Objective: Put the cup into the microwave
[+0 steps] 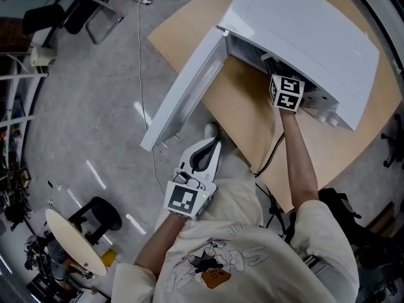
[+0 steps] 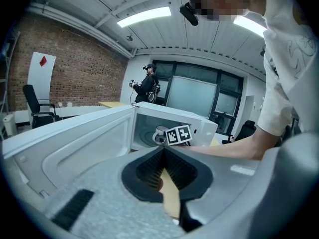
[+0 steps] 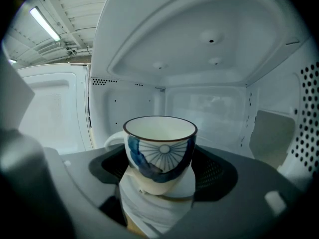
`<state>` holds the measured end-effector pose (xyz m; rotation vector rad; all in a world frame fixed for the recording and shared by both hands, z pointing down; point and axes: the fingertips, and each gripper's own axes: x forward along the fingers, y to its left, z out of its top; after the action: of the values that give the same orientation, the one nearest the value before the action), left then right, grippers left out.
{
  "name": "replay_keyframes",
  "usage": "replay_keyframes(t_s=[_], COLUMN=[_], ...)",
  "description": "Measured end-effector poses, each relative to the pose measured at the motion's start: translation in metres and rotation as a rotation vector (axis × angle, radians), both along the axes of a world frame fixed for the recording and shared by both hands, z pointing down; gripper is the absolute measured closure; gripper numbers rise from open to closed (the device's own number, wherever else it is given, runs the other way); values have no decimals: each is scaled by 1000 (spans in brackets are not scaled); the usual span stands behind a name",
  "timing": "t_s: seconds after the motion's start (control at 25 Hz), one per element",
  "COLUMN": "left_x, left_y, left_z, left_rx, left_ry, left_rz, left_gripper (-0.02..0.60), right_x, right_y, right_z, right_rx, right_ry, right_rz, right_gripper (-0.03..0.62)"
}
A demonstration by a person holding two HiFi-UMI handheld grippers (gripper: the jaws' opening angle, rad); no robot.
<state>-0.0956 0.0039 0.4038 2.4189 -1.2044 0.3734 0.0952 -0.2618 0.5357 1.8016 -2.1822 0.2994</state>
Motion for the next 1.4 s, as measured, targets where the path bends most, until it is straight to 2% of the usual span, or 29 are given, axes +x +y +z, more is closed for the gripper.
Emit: replay_keyframes(t_s=[0.28,0.44,0.56,1.08,1.24,1.32,1.4], left_x=[-4,-5,-4,-9,16,35,53], left_y=[-2,0,2,1,-32,-55,-79], left_z=[-4,-4,-3,5,16,19,20], left_rx=[14,14,13,3,18,52,93], left_ry=[7,7,11,-11,9,-2,-17], left_rz=[-11,-8,-2,10,34,53,69], left_gripper=[578,578,578,578,576,529,520], right_x=[5,2,-1,2,-1,-2,-3], right_y=[4,10,10,13,13,15,18], right_z=[2,3,4,3,0,0,-1], right_rx=[-21,-24,-22,42,46,42,37], right_ry=[-34,-39,-44,-72,-68,-68,-68], right_rz=[35,34,24,-13,-5,-3,-8], right_gripper=[178,180,213,204,206,206,208])
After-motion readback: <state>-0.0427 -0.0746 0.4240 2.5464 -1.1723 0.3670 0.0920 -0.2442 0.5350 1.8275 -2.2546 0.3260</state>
